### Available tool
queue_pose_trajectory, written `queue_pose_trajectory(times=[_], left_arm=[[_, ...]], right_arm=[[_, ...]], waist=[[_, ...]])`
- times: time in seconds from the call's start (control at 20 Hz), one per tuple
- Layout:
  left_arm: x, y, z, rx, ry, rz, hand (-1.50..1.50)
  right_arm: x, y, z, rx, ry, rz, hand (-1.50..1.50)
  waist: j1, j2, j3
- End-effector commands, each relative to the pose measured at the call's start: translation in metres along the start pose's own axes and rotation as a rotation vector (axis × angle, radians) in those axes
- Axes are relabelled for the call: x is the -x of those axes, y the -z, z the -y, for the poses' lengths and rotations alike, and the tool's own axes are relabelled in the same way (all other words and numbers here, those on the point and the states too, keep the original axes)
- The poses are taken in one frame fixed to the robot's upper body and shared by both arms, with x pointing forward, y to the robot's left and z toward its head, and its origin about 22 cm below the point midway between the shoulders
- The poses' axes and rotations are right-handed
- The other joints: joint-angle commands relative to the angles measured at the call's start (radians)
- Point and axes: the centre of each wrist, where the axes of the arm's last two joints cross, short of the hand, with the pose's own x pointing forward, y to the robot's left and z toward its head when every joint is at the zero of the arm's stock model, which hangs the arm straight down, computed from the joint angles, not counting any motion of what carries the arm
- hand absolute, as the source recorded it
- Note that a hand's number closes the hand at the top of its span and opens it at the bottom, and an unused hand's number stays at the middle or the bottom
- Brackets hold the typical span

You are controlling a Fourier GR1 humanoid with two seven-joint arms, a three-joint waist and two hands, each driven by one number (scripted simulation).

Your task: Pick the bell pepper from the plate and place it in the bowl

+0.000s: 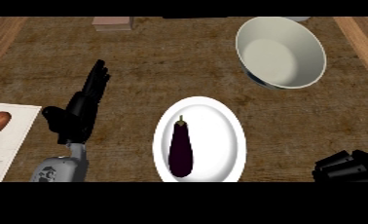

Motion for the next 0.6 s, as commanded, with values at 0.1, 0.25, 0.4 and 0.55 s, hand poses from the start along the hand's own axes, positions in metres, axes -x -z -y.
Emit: queue_pose_trajectory(times=[0.1, 0.25, 0.4, 0.55], left_arm=[[-0.009, -0.01, 0.013, 0.017, -0.004, 0.018, 0.0], [-0.005, 0.001, -0.002, 0.025, -0.013, 0.013, 0.0], [-0.006, 0.001, 0.03, 0.043, -0.013, 0.0, 0.0], [0.002, 0.001, 0.02, 0.033, -0.02, 0.013, 0.0]], right_arm=[[-0.064, -0.004, 0.044, 0.078, -0.124, 0.019, 1.5], [-0.081, 0.006, 0.066, 0.126, -0.16, -0.044, 1.5], [-0.105, 0.007, 0.081, 0.135, -0.171, -0.061, 1.5], [-0.11, 0.024, 0.087, 0.217, -0.163, -0.101, 1.5]], waist=[[0.021, 0.002, -0.001], [0.031, 0.005, -0.001], [0.024, 0.004, -0.001], [0.037, 0.006, -0.001]])
